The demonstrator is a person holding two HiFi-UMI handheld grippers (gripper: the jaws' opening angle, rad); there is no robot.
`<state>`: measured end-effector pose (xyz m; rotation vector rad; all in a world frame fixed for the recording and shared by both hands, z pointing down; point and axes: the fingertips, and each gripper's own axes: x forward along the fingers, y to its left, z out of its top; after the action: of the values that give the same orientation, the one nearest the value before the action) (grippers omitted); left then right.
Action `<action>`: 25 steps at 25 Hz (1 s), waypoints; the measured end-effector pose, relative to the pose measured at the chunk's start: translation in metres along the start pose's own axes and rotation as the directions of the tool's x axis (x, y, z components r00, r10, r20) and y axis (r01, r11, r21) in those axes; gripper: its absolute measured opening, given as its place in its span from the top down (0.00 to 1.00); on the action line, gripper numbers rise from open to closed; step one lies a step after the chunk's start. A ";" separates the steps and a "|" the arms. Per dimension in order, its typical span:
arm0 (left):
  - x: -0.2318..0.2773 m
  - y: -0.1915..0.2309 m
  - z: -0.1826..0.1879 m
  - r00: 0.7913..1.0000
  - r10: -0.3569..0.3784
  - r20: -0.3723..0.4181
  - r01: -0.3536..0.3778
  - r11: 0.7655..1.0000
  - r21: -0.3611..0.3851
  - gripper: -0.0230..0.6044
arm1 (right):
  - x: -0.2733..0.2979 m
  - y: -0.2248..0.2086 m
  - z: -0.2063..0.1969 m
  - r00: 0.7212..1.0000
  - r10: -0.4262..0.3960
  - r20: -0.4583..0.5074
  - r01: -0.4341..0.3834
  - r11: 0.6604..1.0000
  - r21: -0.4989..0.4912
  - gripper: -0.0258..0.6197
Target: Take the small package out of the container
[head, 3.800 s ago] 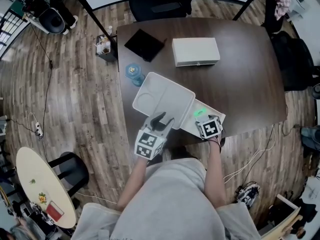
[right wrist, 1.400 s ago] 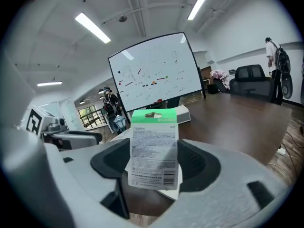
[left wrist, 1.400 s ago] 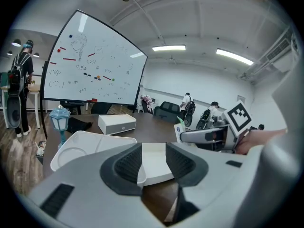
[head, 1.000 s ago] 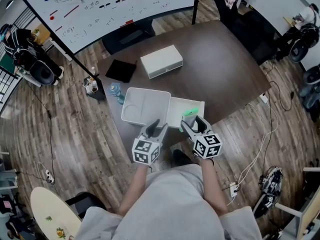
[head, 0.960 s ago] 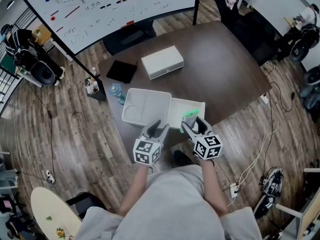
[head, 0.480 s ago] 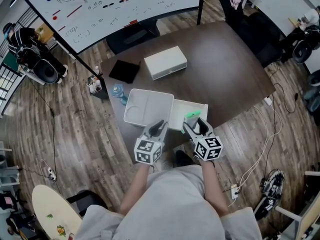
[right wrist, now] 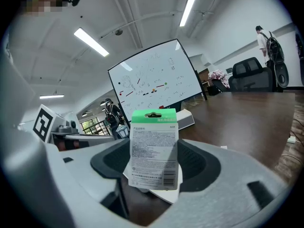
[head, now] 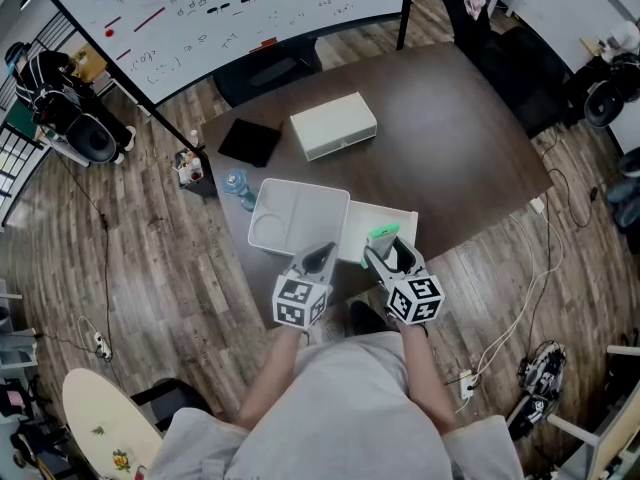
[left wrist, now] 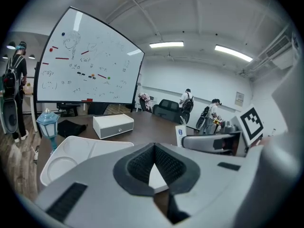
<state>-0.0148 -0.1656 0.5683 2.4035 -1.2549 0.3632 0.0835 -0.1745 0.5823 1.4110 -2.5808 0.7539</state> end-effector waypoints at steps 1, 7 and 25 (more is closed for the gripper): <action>0.000 0.001 0.000 1.000 -0.002 0.000 0.002 1.000 0.001 0.96 | 0.001 0.000 0.000 1.000 -0.001 -0.002 0.001 1.000 -0.004 0.48; 0.000 0.007 -0.001 1.000 -0.010 -0.003 0.010 1.000 -0.018 0.96 | 0.008 0.002 0.000 1.000 -0.002 -0.015 0.001 0.999 -0.032 0.48; 0.009 0.003 -0.002 1.000 -0.031 -0.003 0.031 0.999 -0.030 0.95 | 0.008 -0.004 0.003 1.000 -0.004 -0.007 0.004 0.999 -0.041 0.48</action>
<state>-0.0130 -0.1726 0.5743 2.3930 -1.2115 0.3369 0.0825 -0.1836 0.5840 1.3988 -2.5717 0.6999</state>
